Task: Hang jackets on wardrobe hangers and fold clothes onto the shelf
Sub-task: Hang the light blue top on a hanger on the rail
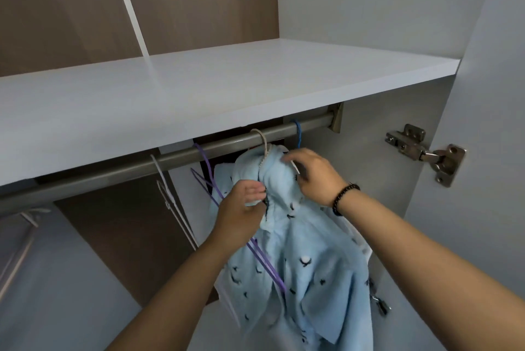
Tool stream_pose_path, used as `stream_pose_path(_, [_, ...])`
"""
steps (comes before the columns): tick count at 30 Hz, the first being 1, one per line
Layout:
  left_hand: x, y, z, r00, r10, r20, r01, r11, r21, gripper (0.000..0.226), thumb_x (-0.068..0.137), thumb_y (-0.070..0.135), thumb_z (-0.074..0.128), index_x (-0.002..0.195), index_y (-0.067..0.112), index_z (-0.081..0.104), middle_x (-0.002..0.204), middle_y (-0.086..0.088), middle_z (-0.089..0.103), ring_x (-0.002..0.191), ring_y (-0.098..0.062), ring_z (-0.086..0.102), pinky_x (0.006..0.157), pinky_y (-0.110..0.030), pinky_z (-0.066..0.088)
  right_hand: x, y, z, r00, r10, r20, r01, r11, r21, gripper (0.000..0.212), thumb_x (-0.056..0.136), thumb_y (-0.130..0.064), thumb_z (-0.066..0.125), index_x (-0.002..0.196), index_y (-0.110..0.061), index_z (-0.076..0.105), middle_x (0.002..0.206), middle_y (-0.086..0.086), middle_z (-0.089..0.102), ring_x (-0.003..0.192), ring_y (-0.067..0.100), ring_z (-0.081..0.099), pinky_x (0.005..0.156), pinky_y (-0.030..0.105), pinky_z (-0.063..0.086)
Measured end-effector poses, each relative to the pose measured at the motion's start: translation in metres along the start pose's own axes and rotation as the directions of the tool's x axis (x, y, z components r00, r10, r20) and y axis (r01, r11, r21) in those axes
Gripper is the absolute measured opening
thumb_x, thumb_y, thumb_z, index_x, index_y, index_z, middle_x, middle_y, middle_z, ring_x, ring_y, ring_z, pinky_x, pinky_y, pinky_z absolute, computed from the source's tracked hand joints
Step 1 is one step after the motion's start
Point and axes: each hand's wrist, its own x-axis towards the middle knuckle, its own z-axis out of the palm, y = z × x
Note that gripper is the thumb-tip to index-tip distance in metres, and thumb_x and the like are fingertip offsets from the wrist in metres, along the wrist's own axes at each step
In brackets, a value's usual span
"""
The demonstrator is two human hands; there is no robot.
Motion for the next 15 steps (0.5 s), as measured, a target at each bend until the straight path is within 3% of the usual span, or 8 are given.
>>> stream_pose_path(2, [0.012,0.003,0.011,0.995,-0.078,0.057,0.079,0.996,-0.027,0.040,0.085,-0.001,0.065,0.110,0.023,0.045,0.121,0.002,0.057,0.108,-0.008,0.057,0.093,-0.021,0.047,0.015,0.004,0.004,0.991,0.015,0.130,-0.020,0.999,0.036,0.058,0.079,0.014,0.048,0.131,-0.010,0.052,0.137,0.007,0.049,0.128,0.020,0.044,0.100,0.012,0.029])
stream_pose_path(5, [0.028,-0.002,0.022,0.983,-0.137,0.120,0.141,0.990,-0.027,0.050,0.081,-0.004,0.070,0.117,0.016,0.042,0.106,0.011,0.053,0.090,0.007,0.050,0.073,-0.001,0.041,0.031,0.008,0.011,0.968,0.041,0.248,-0.060,0.996,0.069,0.061,0.079,0.010,0.052,0.134,-0.015,0.044,0.133,0.008,0.049,0.118,0.025,0.051,0.097,0.026,0.044])
stream_pose_path(7, [0.039,-0.013,0.025,0.979,-0.154,0.132,0.158,0.987,-0.019,0.072,0.075,-0.004,0.076,0.134,0.008,0.036,0.123,0.004,0.052,0.102,-0.002,0.052,0.081,-0.008,0.040,0.039,0.009,0.012,0.952,0.043,0.304,-0.046,0.999,0.003,0.062,0.077,0.005,0.058,0.131,-0.019,0.041,0.123,0.011,0.051,0.100,0.028,0.058,0.086,0.041,0.052])
stream_pose_path(9, [0.044,-0.018,0.026,0.975,-0.179,0.132,0.188,0.980,-0.061,0.081,0.073,-0.010,0.075,0.139,0.007,0.031,0.128,0.002,0.045,0.112,-0.007,0.047,0.088,-0.017,0.040,0.043,0.009,0.009,0.943,0.038,0.332,-0.027,0.999,-0.038,0.065,0.075,0.002,0.065,0.131,-0.019,0.039,0.120,0.008,0.053,0.088,0.023,0.059,0.079,0.039,0.054])
stream_pose_path(12, [0.044,-0.022,0.023,0.941,-0.271,0.201,0.316,0.917,-0.243,0.078,0.077,-0.015,0.068,0.135,0.020,0.030,0.120,0.006,0.050,0.100,-0.007,0.054,0.076,-0.018,0.049,0.046,0.006,0.003,0.927,0.017,0.374,0.000,0.999,-0.045,0.076,0.074,-0.003,0.072,0.138,-0.019,0.036,0.117,-0.001,0.053,0.082,0.013,0.053,0.075,0.024,0.046])
stream_pose_path(15, [0.041,-0.030,0.014,0.881,-0.365,0.300,0.451,0.839,-0.305,0.075,0.076,-0.008,0.073,0.131,0.028,0.038,0.111,0.000,0.066,0.088,-0.014,0.061,0.075,-0.032,0.043,0.049,0.002,0.002,0.895,0.021,0.445,0.036,0.992,-0.120,0.071,0.075,-0.007,0.073,0.136,-0.020,0.039,0.108,0.002,0.056,0.087,0.017,0.054,0.077,0.029,0.049])
